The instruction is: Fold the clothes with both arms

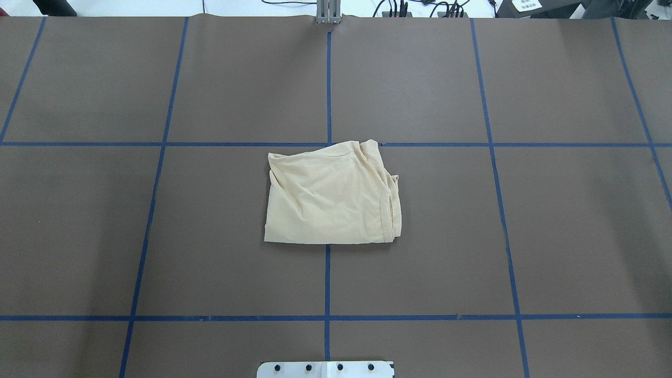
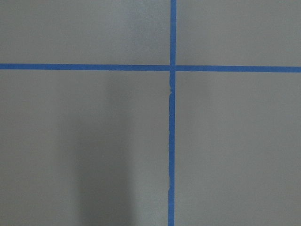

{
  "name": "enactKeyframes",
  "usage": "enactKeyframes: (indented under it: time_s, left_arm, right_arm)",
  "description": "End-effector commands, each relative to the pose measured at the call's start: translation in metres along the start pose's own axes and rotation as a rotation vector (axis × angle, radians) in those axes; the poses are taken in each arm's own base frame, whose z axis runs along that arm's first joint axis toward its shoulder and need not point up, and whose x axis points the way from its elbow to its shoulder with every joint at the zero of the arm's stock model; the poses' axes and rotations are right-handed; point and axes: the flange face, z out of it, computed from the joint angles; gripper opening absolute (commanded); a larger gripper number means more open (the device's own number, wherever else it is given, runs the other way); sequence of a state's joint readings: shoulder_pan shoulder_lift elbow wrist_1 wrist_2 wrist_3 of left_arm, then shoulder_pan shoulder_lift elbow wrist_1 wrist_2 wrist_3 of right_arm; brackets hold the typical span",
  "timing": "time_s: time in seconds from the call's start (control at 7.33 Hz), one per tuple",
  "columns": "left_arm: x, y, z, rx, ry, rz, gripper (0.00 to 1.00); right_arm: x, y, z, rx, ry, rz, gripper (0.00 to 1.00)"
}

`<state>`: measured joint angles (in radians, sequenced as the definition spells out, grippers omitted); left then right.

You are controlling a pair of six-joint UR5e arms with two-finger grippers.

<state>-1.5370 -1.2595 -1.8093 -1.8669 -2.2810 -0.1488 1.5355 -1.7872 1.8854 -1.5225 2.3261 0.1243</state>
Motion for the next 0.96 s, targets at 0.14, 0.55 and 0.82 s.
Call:
enactKeyframes:
  time_s: [0.14, 0.55, 0.82]
  left_arm:
    - [-0.0033, 0.0047, 0.003, -0.01, -0.001, -0.009, 1.0]
    - [-0.0037, 0.0056, 0.0033, -0.011, -0.002, -0.01, 1.0]
    - [-0.0051, 0.0093, 0.0041, -0.014, -0.004, -0.011, 1.0]
  right_arm:
    - [-0.0001, -0.0001, 0.0, 0.0, -0.001, 0.0, 1.0]
    - [-0.0022, -0.0002, 0.0018, -0.004, -0.004, -0.005, 1.0]
    - [-0.0031, 0.0004, 0.0034, -0.009, -0.005, -0.007, 1.0]
